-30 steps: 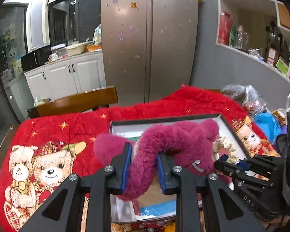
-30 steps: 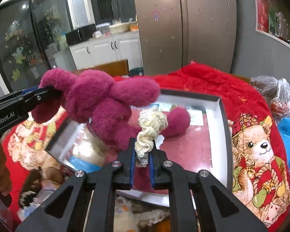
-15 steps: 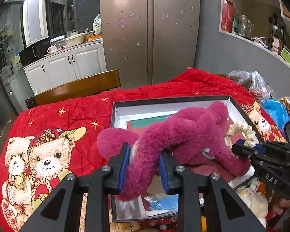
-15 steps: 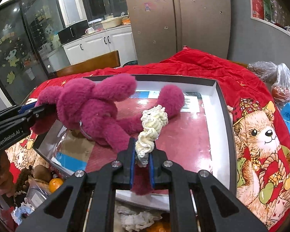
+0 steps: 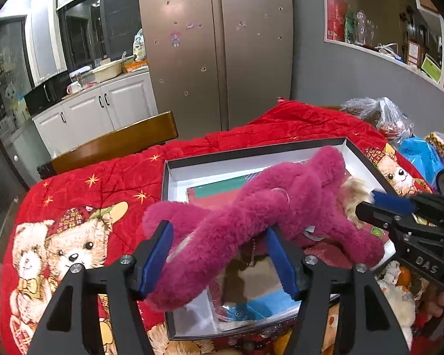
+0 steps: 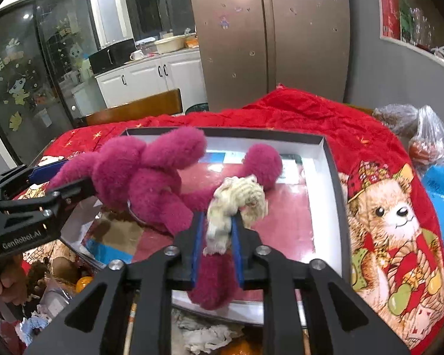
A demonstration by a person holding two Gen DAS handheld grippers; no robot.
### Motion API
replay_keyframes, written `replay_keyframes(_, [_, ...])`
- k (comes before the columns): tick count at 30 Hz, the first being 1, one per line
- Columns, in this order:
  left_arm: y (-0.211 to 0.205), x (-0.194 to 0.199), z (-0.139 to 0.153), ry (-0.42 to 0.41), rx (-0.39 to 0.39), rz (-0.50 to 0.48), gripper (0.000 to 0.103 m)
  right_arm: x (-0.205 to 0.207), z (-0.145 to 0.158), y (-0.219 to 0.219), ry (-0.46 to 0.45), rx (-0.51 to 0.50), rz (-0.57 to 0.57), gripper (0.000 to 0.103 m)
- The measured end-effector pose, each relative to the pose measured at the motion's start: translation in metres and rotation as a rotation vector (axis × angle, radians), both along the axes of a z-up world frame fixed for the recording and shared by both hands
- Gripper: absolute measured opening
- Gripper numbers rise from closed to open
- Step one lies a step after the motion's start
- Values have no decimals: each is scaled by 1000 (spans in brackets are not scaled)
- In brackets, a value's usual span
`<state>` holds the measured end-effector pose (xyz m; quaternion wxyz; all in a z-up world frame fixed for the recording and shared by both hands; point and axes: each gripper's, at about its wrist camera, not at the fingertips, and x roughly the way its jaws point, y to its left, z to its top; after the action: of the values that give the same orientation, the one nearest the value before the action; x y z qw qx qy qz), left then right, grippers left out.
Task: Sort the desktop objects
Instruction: 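Lower the bunny and ring into the box and open both grippers, then move both grippers back toward the pile of trinkets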
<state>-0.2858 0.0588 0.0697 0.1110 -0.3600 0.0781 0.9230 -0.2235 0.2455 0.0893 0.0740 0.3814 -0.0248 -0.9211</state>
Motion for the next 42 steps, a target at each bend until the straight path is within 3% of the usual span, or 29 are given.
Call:
replay_keyframes(1, [0, 1, 1, 7, 3, 2, 69, 2, 3, 0, 12, -4, -1, 48])
replay_keyframes(2, [-1, 2, 3, 14, 13, 6, 72, 5, 8, 1, 38, -12, 4, 66])
replay_keyframes(3, [-3, 3, 4, 17, 33, 5, 77, 8, 13, 0, 61, -17, 5, 77])
replay_keyframes(8, [-15, 5, 15, 3, 212, -20, 82, 20, 33, -3, 129, -17, 2, 96])
replay_keyframes(11, [-18, 4, 17, -8, 244, -12, 83, 26, 41, -7, 150, -4, -3, 98])
replay_keyframes(14, [-15, 5, 20, 8, 189, -2, 83, 30, 50, -11, 162, 5, -4, 103])
replay_keyframes(21, [-5, 25, 46, 92, 76, -13, 83, 46, 80, -15, 203, -7, -3, 103])
replay_keyframes(28, [2, 83, 109, 240, 103, -34, 83, 99, 144, -21, 313, -26, -1, 103])
replay_keyframes(35, [-3, 164, 177, 404, 75, -12, 84, 178, 212, -23, 432, -35, -19, 103])
replay_keyframes(42, [-26, 239, 188, 462, 102, 15, 85, 257, 241, -38, 510, 18, -24, 103])
